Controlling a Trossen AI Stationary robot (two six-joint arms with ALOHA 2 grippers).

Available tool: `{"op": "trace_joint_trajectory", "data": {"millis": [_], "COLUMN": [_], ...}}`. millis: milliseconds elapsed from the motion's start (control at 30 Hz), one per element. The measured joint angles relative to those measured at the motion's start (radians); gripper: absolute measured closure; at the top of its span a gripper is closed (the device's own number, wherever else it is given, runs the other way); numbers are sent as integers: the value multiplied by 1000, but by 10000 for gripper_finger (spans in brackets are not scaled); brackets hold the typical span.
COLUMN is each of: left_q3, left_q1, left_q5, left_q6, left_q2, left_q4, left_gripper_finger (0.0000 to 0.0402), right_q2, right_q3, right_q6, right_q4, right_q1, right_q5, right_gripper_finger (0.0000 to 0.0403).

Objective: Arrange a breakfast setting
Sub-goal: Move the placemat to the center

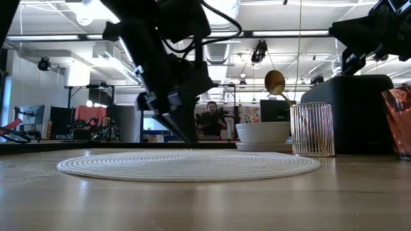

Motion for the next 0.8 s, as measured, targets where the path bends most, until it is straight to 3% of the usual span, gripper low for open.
{"op": "trace_joint_trajectory", "data": {"millis": [300,800], "left_q3": [0,0], "left_q1": [-44,-22], "left_q5": [74,71], "left_q6": [-67,-39], "left_q2": [-2,48], "left_q4": [-95,10], "left_gripper_finger": [326,326], "right_q2": [0,0], "right_q3": [0,0], "right_q6": [0,0], "right_q4": [0,0], "right_q1": [0,0], "right_q5": [0,0], "right_gripper_finger": [369,369]}}
